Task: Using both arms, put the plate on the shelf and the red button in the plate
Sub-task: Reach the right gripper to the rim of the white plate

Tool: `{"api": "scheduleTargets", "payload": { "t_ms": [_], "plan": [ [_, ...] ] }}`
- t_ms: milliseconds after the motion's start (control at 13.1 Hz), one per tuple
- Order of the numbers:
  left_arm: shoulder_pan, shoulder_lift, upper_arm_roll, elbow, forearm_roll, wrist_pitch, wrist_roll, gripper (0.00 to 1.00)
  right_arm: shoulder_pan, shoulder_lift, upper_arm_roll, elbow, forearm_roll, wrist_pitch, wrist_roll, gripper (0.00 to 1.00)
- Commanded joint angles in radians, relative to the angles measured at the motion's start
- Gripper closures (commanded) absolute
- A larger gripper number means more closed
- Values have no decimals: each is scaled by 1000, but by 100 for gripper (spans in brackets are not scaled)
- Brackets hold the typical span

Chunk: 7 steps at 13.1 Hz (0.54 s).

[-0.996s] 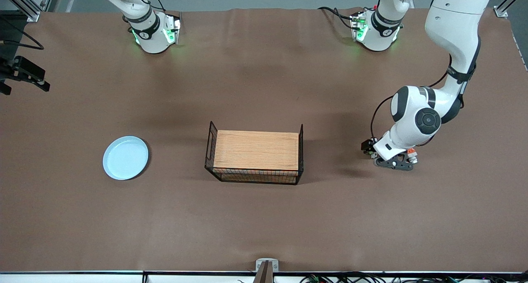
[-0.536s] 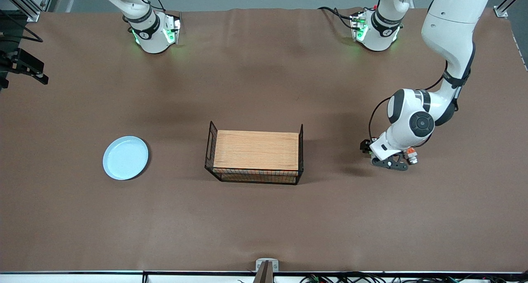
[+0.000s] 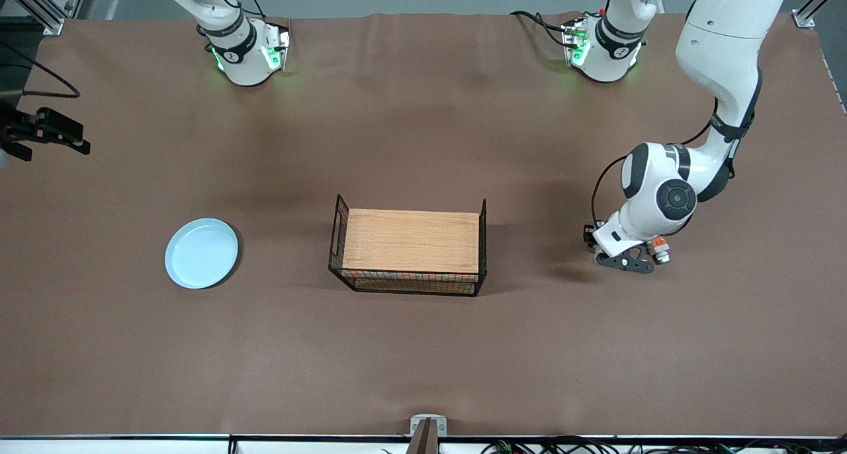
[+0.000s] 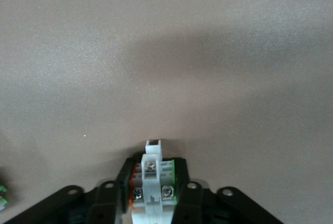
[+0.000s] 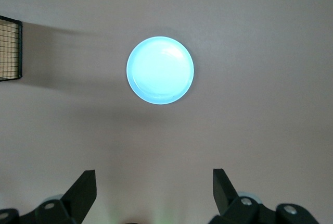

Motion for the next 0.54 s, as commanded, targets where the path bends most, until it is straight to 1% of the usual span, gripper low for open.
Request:
{"api": "scheduleTargets", "payload": {
  "t_ms": [0, 77, 230, 307, 460],
  "plan": [
    [9, -23, 4, -6, 18, -40, 13, 81, -5, -11, 16, -78, 2, 69, 150, 0],
    [13, -33, 4, -1, 18, -57, 13, 85, 8, -11, 16, -130, 2, 141, 168, 0],
    [16, -56, 7, 5, 18, -82, 13, 85, 4, 11, 15, -238, 3, 344, 172, 0],
    [17, -69, 9, 9, 17, -92, 12, 85, -13, 57, 12, -257, 3, 417, 172, 0],
    [22, -114, 13, 11, 17, -112, 12, 85, -79, 177, 12, -257, 0, 542, 146, 0]
  ]
}}
